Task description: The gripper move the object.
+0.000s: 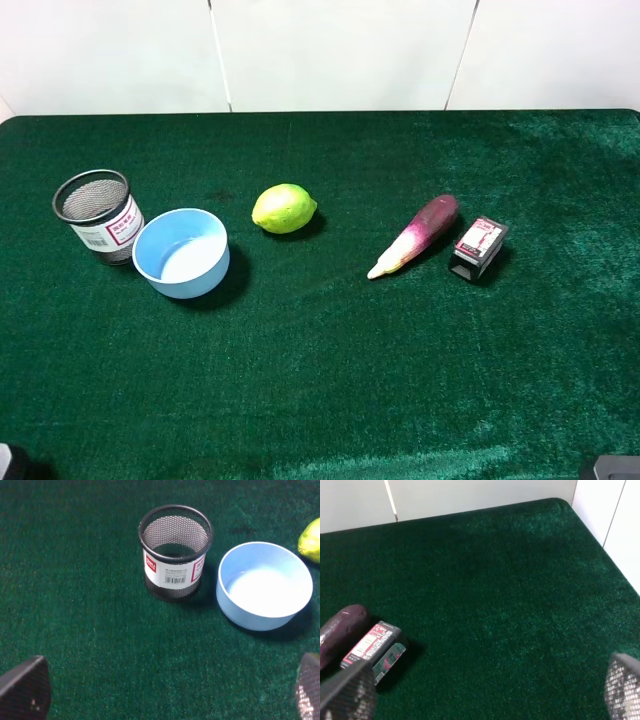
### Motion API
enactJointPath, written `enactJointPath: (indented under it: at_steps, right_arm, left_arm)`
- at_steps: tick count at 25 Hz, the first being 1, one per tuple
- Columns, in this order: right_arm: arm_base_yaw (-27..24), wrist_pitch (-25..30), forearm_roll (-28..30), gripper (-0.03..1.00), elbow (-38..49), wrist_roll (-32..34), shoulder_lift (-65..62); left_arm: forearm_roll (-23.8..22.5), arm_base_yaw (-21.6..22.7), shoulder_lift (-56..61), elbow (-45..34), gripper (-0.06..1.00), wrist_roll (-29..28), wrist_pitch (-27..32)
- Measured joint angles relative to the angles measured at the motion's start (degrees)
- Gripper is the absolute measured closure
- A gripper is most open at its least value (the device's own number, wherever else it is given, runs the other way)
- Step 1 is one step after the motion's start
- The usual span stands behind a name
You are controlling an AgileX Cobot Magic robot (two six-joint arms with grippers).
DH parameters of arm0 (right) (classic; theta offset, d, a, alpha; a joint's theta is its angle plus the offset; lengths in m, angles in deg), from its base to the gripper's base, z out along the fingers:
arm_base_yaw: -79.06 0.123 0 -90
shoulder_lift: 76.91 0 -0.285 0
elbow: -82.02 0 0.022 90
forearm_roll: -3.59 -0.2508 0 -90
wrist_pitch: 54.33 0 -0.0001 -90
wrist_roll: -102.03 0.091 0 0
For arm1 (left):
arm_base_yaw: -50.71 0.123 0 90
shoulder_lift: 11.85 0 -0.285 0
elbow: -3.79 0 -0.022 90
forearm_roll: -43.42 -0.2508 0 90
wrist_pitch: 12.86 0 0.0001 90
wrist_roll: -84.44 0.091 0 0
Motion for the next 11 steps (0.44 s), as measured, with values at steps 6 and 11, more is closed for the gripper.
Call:
enactJointPath:
  at_steps: [6, 11]
  right_arm:
    - [0.0, 0.0, 0.0, 0.27, 0.0, 0.0, 0.0]
    - [0.0, 0.0, 0.0, 0.27, 0.0, 0.0, 0.0]
  left_arm:
    - [0.0, 0.0, 0.0, 0.0, -0.05, 0.0, 0.0]
    - [0.0, 0.0, 0.0, 0.0, -0.05, 0.05, 0.0]
